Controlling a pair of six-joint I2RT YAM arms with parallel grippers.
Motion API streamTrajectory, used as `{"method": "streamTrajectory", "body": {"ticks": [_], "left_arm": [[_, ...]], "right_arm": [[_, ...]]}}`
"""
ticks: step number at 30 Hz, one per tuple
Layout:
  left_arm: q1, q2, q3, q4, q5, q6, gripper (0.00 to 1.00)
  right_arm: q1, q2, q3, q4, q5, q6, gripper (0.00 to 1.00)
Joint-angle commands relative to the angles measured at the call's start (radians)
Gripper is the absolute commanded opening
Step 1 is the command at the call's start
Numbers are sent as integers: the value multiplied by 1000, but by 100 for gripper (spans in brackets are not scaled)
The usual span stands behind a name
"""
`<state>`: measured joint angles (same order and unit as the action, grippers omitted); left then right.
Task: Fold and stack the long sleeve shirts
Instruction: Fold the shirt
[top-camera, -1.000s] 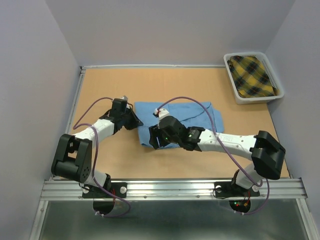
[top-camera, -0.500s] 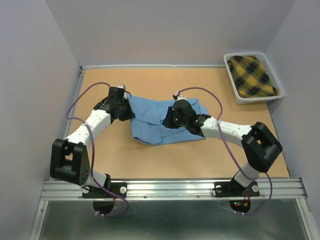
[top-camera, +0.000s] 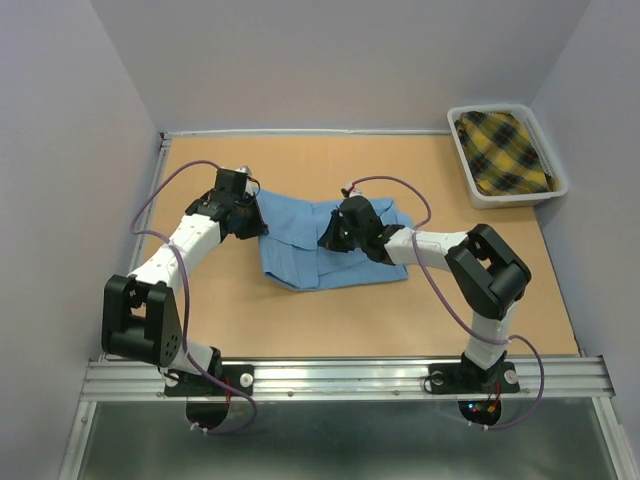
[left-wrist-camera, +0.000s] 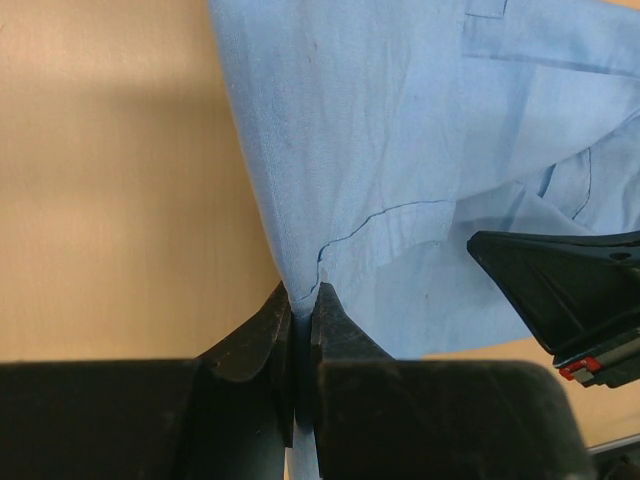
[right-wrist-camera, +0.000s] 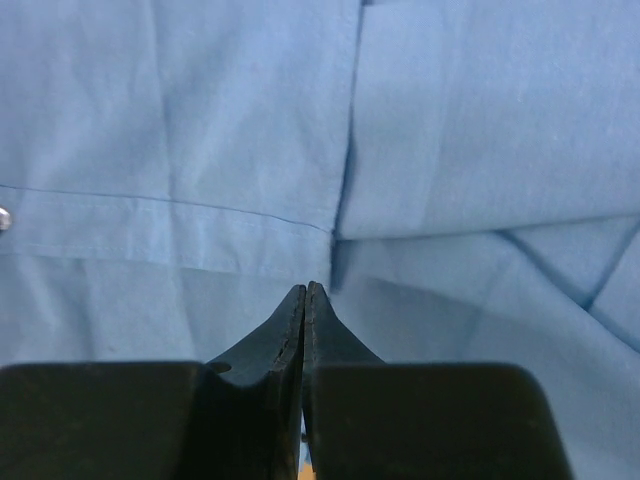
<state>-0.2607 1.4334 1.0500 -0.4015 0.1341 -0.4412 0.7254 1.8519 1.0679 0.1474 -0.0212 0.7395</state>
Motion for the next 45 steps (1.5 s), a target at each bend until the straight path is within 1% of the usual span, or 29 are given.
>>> {"method": "streamTrajectory", "body": {"ticks": [1,6,11,13,19,24,29,36,41,45], "left_arm": [[5,-1,54,-10,15,24,0],[6,-1,59,-13,19,24,0],[8,-2,70,-25,19,27,0],[8,-5,74,-30,19,30,0],[9,-21,91,-51,21,36,0],[12,-39,143,-82,24,41,0],[17,-34,163,-109,24,50,0],[17,-36,157,-100,36,44,0],[17,-27,165,-106,25,53,0],[17,-22,166,-105,30,53,0]], "right_arm": [[-4,9,73,100,-23,17,2],[-4,44,83,118,-40,31,2],[-4,69,26,193,-19,69,2],[-4,81,21,198,-19,70,2],[-6,130,7,250,-75,89,2],[-3,142,-14,279,-97,107,2],[-1,125,-40,279,-71,97,1],[-4,141,-14,282,-106,95,1],[-3,80,-23,271,-54,72,2],[-3,53,7,233,-40,41,2]]}}
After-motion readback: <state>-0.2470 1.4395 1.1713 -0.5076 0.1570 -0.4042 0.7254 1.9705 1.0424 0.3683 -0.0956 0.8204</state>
